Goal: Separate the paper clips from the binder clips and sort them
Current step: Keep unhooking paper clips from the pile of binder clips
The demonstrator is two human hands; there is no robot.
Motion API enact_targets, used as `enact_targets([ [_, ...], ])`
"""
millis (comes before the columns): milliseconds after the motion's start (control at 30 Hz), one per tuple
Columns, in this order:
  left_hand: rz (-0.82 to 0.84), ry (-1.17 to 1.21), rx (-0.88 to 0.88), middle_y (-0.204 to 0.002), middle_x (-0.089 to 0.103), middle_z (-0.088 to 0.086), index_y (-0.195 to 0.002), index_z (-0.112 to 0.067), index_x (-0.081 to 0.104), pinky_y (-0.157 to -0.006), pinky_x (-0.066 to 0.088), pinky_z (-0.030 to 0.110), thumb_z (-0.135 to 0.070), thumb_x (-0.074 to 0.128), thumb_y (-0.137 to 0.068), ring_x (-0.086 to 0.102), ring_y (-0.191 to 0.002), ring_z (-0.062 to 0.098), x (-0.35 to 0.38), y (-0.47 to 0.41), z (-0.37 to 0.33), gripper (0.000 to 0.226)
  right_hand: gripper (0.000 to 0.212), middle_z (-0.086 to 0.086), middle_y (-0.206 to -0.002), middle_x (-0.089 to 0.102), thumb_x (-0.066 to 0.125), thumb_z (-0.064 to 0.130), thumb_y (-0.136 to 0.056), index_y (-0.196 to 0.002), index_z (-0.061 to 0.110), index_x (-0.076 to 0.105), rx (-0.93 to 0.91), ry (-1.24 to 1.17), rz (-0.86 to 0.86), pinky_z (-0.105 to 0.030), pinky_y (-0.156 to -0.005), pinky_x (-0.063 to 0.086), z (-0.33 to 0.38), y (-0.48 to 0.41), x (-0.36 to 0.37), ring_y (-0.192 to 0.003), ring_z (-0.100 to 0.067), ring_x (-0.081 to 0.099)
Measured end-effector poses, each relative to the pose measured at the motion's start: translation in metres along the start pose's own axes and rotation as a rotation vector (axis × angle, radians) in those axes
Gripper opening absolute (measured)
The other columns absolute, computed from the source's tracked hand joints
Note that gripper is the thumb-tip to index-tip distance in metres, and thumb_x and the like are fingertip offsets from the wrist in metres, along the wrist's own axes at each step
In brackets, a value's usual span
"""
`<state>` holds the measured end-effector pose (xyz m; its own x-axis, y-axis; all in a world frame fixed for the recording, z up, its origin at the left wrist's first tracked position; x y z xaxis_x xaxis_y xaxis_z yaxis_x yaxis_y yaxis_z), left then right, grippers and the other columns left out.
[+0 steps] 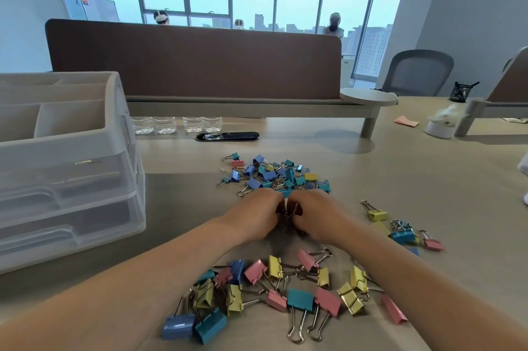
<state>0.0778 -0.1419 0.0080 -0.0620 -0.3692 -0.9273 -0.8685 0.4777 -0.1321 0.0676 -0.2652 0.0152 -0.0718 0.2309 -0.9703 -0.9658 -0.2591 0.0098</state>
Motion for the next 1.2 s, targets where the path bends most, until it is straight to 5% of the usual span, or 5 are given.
enact_targets([
  [300,-0.064,0.046,-0.015,-0.083,0.063,0.001,-0.09,-0.018,0.065,-0.065,0.045,0.031,-0.013,0.056,-0.093,0.057,-0.074,0.016,-0.006,-0.002,0.005,0.01,0.018,0.003,-0.105,0.062,0.059,0.015,-0.092,-0.108,0.022,0.061,0.023,-0.104,-0.064,-0.019,-0.069,0.045,-0.002,0.0,-0.005,-0.091,-0.013,0.057],
  [533,-0.064,0.07,-0.044,-0.085,0.068,0.004,-0.094,-0.015,0.071,-0.072,0.053,0.04,-0.012,0.056,-0.091,0.062,-0.075,0.018,-0.016,-0.003,0.005,0.016,0.012,0.009,-0.08,0.056,0.059,0.014,-0.091,-0.089,0.025,0.058,0.021,-0.162,-0.101,-0.018,-0.055,0.037,0.002,-0.004,-0.009,-0.072,-0.008,0.055],
  [933,-0.026,0.081,-0.073,-0.065,0.056,-0.007,-0.087,-0.019,0.073,-0.058,0.042,0.027,-0.008,0.059,-0.091,0.054,-0.062,0.012,-0.022,0.011,0.011,0.017,0.01,0.002,-0.076,0.062,0.064,0.013,-0.085,-0.08,0.02,0.061,0.022,-0.179,-0.07,-0.026,-0.057,0.045,0.017,-0.007,-0.002,-0.068,-0.013,0.058],
  [1067,-0.021,0.096,-0.118,-0.068,0.063,0.001,-0.066,-0.027,0.058,-0.061,0.049,0.033,-0.009,0.055,-0.091,0.059,-0.06,0.014,-0.026,0.015,0.016,0.031,0.013,0.003,-0.071,0.062,0.067,0.013,-0.085,-0.078,0.023,0.063,0.006,-0.218,-0.07,-0.026,-0.057,0.048,0.024,-0.006,-0.005,-0.065,-0.014,0.061],
  [1200,-0.071,0.138,-0.141,-0.06,0.066,0.003,-0.069,-0.019,0.066,-0.053,0.049,0.024,-0.01,0.055,-0.09,0.06,-0.052,0.011,-0.041,0.023,0.019,0.025,0.014,0.003,-0.071,0.065,0.07,0.015,-0.085,-0.079,0.025,0.063,-0.033,-0.236,-0.083,-0.026,-0.059,0.049,0.038,-0.005,-0.018,-0.062,-0.013,0.062],
])
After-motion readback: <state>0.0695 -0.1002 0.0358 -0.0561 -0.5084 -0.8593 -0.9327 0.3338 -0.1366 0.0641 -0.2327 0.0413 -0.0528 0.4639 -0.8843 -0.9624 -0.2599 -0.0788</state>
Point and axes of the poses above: each hand's wrist, its own y-axis away from the middle knuckle, its own x-axis out of the palm, z = x × y, the point moved 4 cm from there along -y, towards the middle knuckle
